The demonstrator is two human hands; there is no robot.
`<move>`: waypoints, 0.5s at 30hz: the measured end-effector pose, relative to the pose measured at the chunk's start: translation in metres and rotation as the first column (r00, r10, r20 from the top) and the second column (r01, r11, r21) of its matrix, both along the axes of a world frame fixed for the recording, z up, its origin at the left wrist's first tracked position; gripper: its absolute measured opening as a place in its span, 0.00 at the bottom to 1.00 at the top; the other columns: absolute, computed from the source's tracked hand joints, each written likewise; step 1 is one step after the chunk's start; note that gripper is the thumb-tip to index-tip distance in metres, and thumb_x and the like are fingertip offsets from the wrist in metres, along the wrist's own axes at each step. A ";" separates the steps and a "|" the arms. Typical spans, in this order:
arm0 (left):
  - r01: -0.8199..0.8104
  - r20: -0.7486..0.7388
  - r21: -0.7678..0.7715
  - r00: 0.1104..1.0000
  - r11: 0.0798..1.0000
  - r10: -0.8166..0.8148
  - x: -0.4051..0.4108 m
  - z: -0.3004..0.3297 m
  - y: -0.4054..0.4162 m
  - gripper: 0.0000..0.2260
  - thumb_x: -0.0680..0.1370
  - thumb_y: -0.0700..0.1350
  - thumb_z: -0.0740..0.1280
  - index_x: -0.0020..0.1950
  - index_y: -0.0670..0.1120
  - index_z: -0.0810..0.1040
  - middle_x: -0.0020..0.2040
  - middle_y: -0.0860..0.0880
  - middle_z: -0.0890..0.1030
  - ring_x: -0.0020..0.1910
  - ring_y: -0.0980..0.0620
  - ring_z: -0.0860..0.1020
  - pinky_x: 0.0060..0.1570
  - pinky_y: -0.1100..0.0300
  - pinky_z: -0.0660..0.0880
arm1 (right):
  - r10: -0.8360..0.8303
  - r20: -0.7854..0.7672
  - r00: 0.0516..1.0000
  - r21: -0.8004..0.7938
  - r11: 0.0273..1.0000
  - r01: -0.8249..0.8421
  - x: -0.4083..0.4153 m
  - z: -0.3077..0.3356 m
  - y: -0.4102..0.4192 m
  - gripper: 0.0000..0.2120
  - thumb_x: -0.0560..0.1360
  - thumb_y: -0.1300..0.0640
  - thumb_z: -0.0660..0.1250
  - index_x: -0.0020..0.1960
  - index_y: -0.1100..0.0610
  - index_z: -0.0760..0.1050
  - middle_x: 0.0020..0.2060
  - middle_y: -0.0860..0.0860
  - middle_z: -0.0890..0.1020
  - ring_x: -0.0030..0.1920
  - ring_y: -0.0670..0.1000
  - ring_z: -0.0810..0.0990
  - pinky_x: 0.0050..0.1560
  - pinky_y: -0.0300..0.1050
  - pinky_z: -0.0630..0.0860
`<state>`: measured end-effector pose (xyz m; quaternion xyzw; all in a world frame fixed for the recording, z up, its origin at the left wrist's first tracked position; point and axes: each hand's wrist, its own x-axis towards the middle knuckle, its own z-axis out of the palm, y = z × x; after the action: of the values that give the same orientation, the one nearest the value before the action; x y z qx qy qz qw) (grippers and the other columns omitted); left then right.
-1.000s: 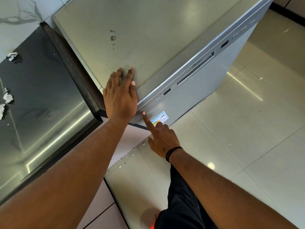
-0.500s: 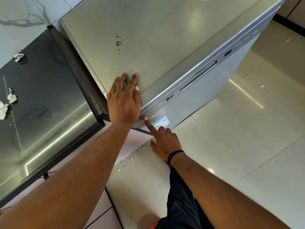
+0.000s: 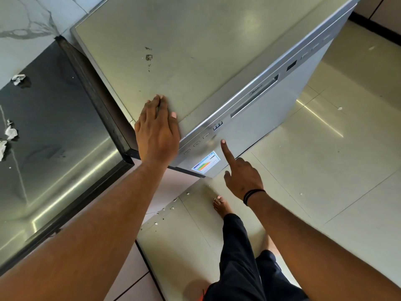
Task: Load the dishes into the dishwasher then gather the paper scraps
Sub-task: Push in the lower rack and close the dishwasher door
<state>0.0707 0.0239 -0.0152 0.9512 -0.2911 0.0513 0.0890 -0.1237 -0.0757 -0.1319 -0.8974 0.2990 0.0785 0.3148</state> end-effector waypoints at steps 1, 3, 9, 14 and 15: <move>-0.001 0.001 -0.004 1.000 1.000 0.001 0.000 0.000 0.000 0.23 0.85 0.52 0.52 0.79 0.47 0.65 0.79 0.48 0.65 0.78 0.44 0.63 0.72 0.44 0.63 | -0.007 0.007 1.000 -0.001 1.000 0.007 0.001 0.000 -0.003 0.49 0.78 0.55 0.63 0.74 0.33 0.24 0.43 0.55 0.73 0.40 0.56 0.74 0.42 0.53 0.77; 0.002 0.007 -0.017 1.000 1.000 -0.002 -0.001 0.000 0.000 0.22 0.85 0.52 0.52 0.79 0.48 0.66 0.79 0.48 0.66 0.77 0.44 0.64 0.71 0.44 0.64 | -0.010 0.033 0.999 0.001 1.000 0.010 0.004 0.001 -0.007 0.49 0.78 0.56 0.63 0.73 0.33 0.24 0.42 0.55 0.73 0.39 0.56 0.74 0.41 0.54 0.78; 0.020 0.014 -0.040 1.000 0.999 -0.020 -0.002 0.001 0.000 0.20 0.85 0.51 0.53 0.78 0.54 0.67 0.78 0.47 0.67 0.76 0.44 0.65 0.70 0.43 0.66 | 0.015 0.098 0.995 -0.031 0.999 -0.012 0.014 0.007 -0.018 0.48 0.79 0.55 0.63 0.74 0.33 0.25 0.42 0.54 0.73 0.38 0.54 0.74 0.39 0.52 0.79; 0.014 0.003 -0.042 1.000 0.999 -0.014 -0.001 0.001 0.000 0.20 0.85 0.51 0.54 0.77 0.54 0.68 0.77 0.48 0.67 0.76 0.44 0.65 0.70 0.43 0.66 | 0.058 0.052 0.997 -0.041 0.998 -0.056 0.018 0.008 -0.023 0.47 0.80 0.55 0.63 0.74 0.33 0.26 0.43 0.54 0.73 0.37 0.52 0.74 0.36 0.47 0.73; 0.014 0.002 -0.041 1.000 0.999 -0.014 -0.001 0.001 0.000 0.20 0.85 0.51 0.54 0.77 0.55 0.68 0.78 0.48 0.67 0.76 0.44 0.65 0.70 0.43 0.66 | 0.060 0.053 0.997 -0.034 0.998 -0.059 0.018 0.008 -0.024 0.48 0.80 0.55 0.63 0.73 0.32 0.25 0.43 0.54 0.72 0.37 0.52 0.74 0.36 0.47 0.73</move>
<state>0.0693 0.0242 -0.0146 0.9471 -0.2966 0.0573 0.1085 -0.1054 -0.0992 -0.1242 -0.9126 0.2648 0.0587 0.3059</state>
